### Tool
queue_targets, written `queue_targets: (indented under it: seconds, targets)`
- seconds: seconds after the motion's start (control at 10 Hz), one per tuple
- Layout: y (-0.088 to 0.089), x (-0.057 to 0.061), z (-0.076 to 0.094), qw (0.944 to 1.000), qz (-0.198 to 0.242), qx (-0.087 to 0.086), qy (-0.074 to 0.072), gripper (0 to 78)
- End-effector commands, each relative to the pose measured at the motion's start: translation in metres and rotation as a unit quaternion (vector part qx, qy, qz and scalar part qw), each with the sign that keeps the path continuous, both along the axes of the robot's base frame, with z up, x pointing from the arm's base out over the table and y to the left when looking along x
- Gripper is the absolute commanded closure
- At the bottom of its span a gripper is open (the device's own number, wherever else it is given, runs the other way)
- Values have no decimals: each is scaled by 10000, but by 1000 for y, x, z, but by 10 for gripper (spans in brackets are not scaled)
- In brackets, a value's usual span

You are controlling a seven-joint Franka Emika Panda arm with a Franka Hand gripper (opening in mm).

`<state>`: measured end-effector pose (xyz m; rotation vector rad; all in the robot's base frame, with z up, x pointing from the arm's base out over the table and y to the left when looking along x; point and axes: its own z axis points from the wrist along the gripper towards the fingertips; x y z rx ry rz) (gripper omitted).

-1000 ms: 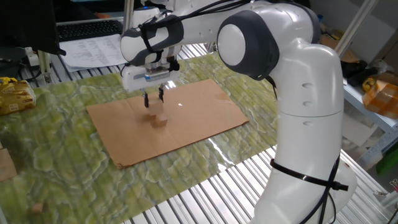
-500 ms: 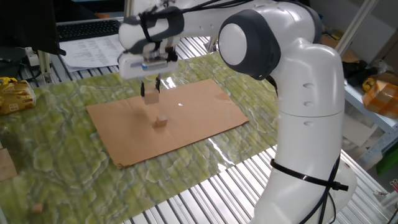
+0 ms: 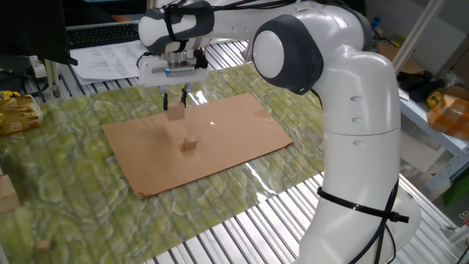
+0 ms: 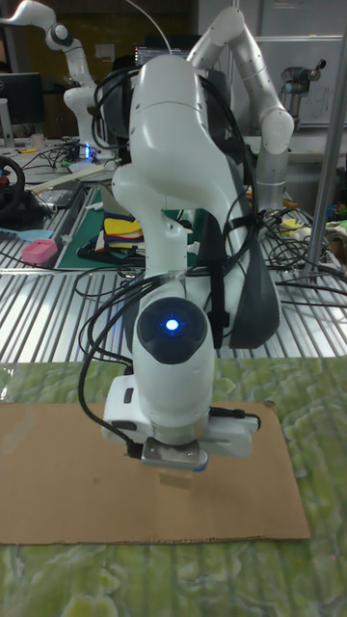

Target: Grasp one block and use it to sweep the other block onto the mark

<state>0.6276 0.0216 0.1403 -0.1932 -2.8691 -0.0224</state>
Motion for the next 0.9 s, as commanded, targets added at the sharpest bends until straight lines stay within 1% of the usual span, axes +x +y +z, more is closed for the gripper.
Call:
queue_targets:
  seconds: [0.1, 0.2, 0.4, 0.5, 0.7, 0.8, 0.9]
  targets:
    - [18, -22, -15, 9994, 204, 261, 97, 763]
    - [24, -32, -21, 9982, 461, 332, 187, 763]
    - [31, -39, -22, 9983, 412, 346, 203, 763]
    - [38, -45, -23, 9983, 368, 342, 286, 763]
    - [48, -57, -25, 9978, 408, 402, 347, 763]
    - [55, -62, -23, 9978, 386, 401, 372, 763]
    - [57, -65, -21, 9975, 407, 323, 477, 763]
